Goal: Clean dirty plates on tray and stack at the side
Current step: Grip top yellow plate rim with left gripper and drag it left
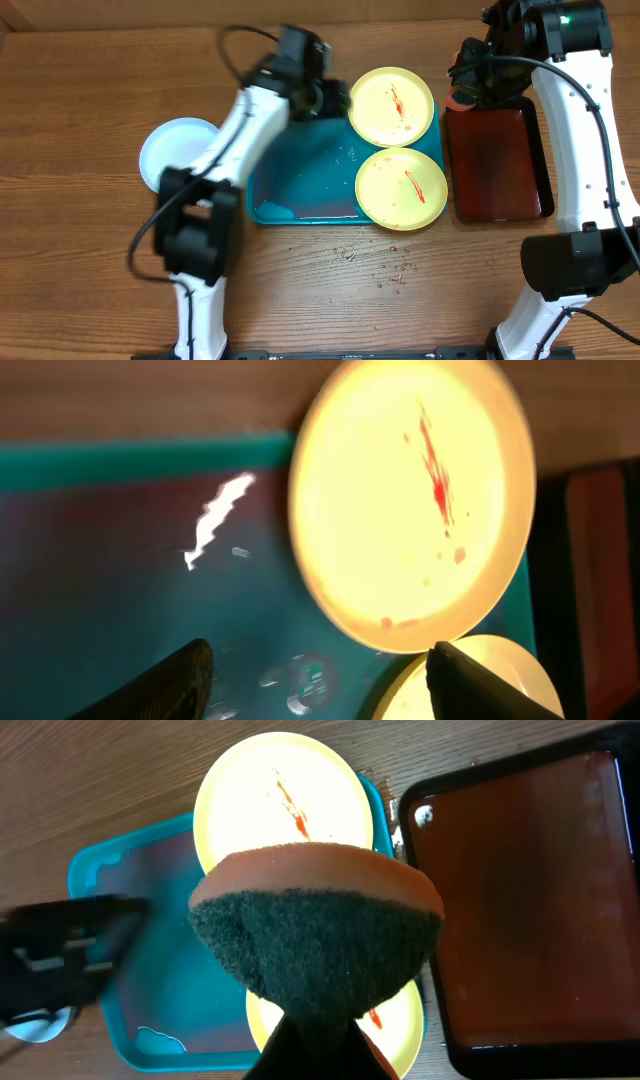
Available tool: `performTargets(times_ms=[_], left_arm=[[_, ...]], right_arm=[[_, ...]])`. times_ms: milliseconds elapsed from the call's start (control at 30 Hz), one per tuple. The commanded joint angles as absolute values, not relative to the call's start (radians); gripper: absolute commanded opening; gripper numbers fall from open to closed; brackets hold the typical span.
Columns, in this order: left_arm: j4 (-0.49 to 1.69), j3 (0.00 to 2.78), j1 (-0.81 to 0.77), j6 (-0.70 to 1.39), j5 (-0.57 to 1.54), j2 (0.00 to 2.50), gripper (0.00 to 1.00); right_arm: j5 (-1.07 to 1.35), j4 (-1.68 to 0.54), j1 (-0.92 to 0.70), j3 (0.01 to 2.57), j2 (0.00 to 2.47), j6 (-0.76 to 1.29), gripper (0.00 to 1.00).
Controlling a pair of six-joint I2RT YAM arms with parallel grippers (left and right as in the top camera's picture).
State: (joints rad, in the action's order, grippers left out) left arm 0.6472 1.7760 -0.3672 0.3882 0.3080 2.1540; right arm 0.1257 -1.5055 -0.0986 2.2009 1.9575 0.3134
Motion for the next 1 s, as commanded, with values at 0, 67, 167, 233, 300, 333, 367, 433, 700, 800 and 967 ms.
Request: performTargets(times_ms=[0, 67, 167, 233, 300, 333, 367, 433, 700, 800, 967], left_arm=[[0.624, 1.839, -0.435, 0.488, 0.328, 2.244, 0.68], [0.625, 1.872, -0.459, 0.5, 0.313, 2.289, 0.68], [0.626, 1.902, -0.485, 0.532, 0.262, 2.336, 0.62], [0.629, 1.902, -0.495, 0.564, 0.222, 2.348, 0.57], [0.636, 1.901, -0.498, 0.578, 0.186, 2.35, 0.54], [0.64, 1.901, -0.498, 0.582, 0.165, 2.35, 0.53], [0.642, 1.901, -0.498, 0.585, 0.148, 2.35, 0.53], [0.644, 1.901, -0.498, 0.585, 0.131, 2.35, 0.52], [0.635, 1.883, -0.499, 0.611, 0.012, 2.351, 0.49], [0.609, 1.872, -0.499, 0.61, 0.01, 2.351, 0.44], [0.565, 1.872, -0.499, 0.611, -0.009, 2.351, 0.34]], right_arm=[[0.121, -1.507, -0.094, 2.206, 1.953, 0.307, 0.04], [0.121, -1.512, -0.094, 2.206, 1.953, 0.307, 0.04], [0.121, -1.518, -0.094, 2.206, 1.954, 0.307, 0.04], [0.121, -1.525, -0.094, 2.206, 1.953, 0.307, 0.04], [0.12, -1.53, -0.094, 2.206, 1.953, 0.307, 0.04], [0.12, -1.532, -0.094, 2.206, 1.954, 0.307, 0.04], [0.12, -1.533, -0.094, 2.206, 1.954, 0.307, 0.04], [0.12, -1.535, -0.094, 2.206, 1.953, 0.307, 0.04], [0.12, -1.536, -0.094, 2.206, 1.953, 0.307, 0.04], [0.12, -1.536, -0.094, 2.206, 1.954, 0.307, 0.04], [0.12, -1.536, -0.094, 2.206, 1.954, 0.307, 0.04]])
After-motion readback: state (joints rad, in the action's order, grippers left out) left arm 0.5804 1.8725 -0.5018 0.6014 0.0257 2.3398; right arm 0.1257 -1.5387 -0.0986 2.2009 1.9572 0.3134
